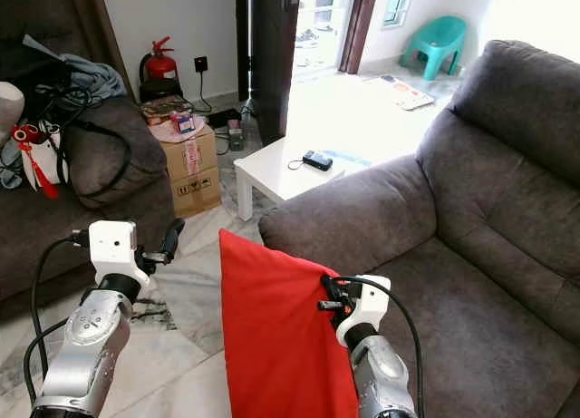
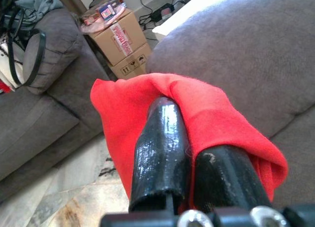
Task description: Move the pillow to the sofa from floor
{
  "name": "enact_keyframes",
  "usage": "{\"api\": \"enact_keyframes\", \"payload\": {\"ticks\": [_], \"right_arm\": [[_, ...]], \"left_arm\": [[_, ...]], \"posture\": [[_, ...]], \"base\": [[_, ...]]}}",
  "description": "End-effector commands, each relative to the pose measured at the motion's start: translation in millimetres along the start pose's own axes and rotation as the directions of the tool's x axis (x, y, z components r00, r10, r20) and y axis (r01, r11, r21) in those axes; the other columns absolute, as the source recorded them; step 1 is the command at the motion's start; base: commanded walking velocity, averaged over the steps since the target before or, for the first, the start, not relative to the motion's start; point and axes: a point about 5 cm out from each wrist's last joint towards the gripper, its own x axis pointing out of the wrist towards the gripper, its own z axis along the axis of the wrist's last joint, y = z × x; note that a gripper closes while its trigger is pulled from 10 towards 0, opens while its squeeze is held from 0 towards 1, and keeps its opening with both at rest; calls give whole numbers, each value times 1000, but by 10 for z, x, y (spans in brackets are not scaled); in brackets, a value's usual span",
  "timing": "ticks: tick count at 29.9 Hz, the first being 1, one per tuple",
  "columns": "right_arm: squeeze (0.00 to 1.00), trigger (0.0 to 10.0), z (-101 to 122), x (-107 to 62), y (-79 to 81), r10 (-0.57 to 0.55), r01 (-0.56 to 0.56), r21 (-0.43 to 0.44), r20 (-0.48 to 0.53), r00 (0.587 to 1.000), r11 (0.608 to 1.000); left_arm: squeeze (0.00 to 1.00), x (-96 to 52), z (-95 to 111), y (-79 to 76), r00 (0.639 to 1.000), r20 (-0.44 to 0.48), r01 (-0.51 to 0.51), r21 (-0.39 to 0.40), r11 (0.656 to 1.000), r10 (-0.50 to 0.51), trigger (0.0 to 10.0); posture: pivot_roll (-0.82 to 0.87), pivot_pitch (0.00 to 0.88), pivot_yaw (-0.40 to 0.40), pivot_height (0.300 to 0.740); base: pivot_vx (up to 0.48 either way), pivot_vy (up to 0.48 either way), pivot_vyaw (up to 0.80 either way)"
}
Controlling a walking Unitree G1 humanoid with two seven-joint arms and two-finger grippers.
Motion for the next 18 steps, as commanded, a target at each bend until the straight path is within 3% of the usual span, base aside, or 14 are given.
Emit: {"api": "enact_keyframes", "payload": {"ticks": [1,18], "right_arm": [[0,10000,497,136,32,31,-17,-66,222,975,998],[0,10000,515,152,16,22,-8,-66,221,975,998]], "left_arm": [[0,5,-1,-21,1000,6,10,2,1000,-10,10000],[0,41,-10,-61,1000,8,28,0,1000,-28,10000]], "posture": [[132,0,-107,740],[130,0,-110,740]], "base": [[-292,0,0],[-298,0,0]]}}
